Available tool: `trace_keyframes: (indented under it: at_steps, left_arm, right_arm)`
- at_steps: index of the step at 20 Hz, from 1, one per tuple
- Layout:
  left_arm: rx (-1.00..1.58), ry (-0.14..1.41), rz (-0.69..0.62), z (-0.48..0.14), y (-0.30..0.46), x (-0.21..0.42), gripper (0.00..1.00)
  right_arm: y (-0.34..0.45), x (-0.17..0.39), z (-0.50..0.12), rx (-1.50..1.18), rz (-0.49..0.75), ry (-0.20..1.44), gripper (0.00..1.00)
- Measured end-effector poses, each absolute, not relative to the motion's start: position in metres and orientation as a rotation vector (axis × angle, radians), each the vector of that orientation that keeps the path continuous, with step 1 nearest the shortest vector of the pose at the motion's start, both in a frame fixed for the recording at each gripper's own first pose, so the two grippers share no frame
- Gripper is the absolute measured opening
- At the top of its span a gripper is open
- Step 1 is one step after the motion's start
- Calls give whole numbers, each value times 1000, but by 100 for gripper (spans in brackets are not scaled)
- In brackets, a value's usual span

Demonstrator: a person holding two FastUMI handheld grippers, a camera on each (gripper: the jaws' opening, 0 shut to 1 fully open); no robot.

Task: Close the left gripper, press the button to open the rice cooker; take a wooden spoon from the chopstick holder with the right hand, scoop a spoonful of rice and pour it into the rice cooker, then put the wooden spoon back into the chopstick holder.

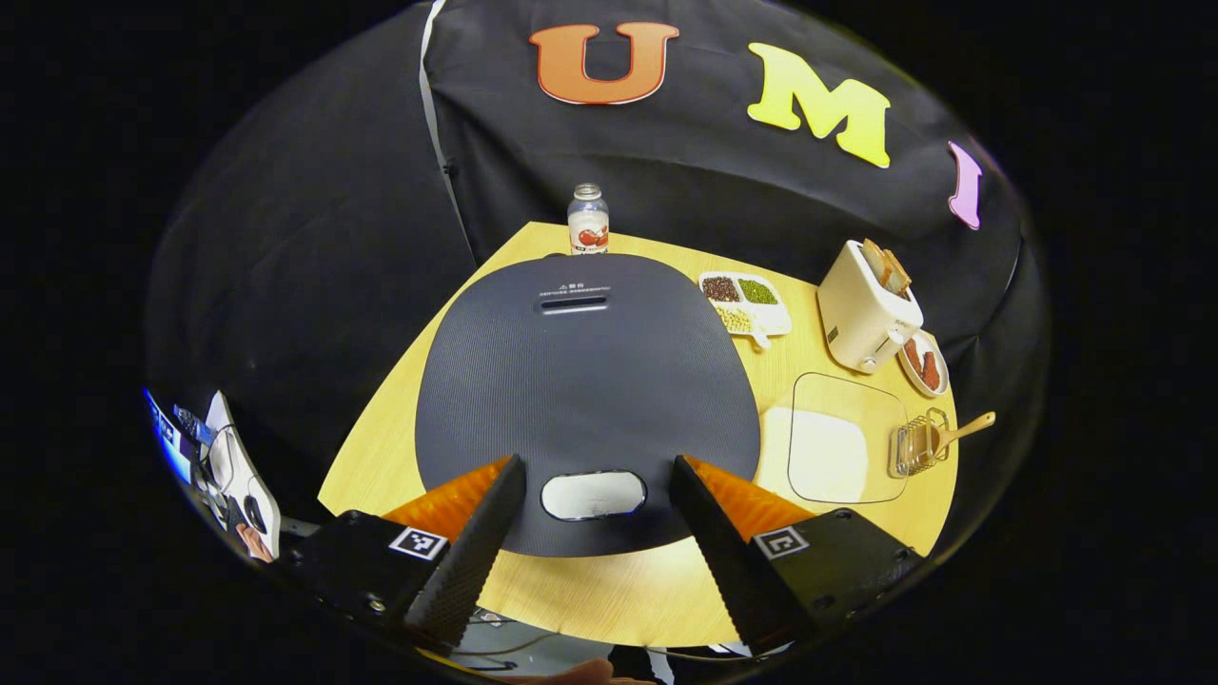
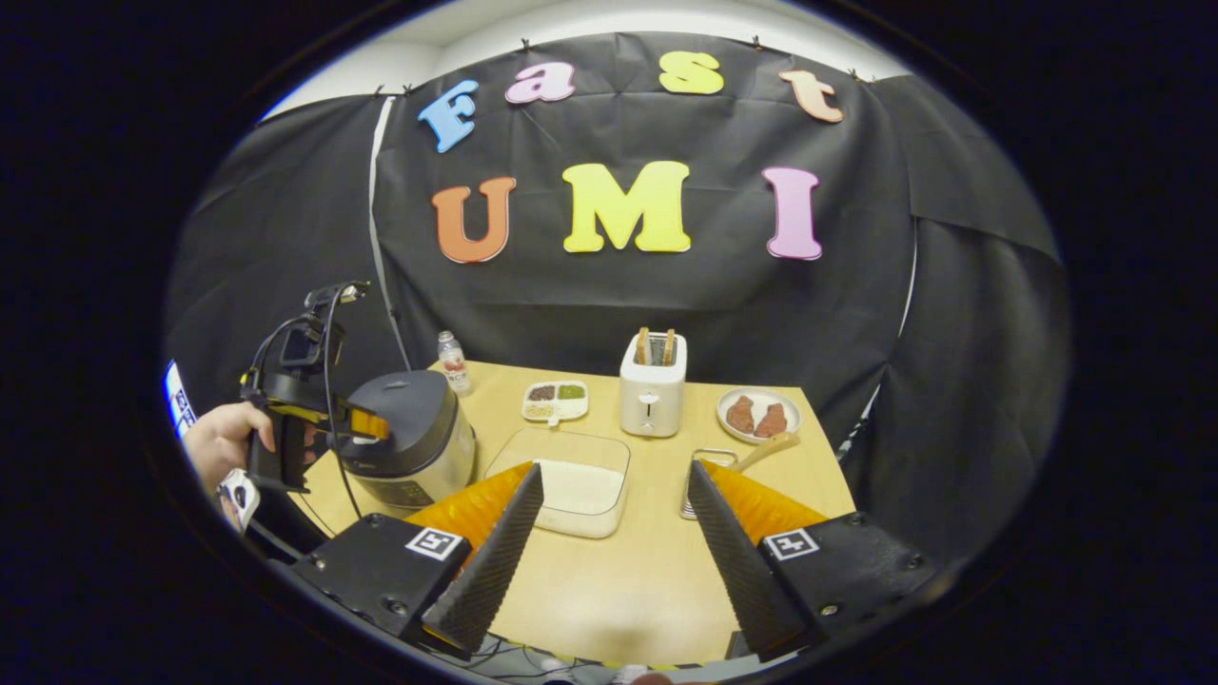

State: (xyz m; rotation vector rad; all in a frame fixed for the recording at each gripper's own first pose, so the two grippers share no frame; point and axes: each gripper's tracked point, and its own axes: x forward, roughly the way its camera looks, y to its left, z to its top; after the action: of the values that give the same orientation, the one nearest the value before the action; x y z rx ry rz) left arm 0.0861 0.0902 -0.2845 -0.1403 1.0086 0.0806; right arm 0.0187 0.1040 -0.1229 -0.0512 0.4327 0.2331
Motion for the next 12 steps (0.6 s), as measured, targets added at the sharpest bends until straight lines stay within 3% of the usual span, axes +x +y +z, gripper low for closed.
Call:
trace_keyframes:
  at_steps: [7, 12]
  left_arm:
    - [-144, 952, 121, -277, 94, 92, 99]
    - [-76, 612, 106, -204, 95, 117, 96]
  right_arm:
    - [100, 25, -119, -68, 221, 413, 97]
    - [86, 29, -93, -39, 168, 313, 100]
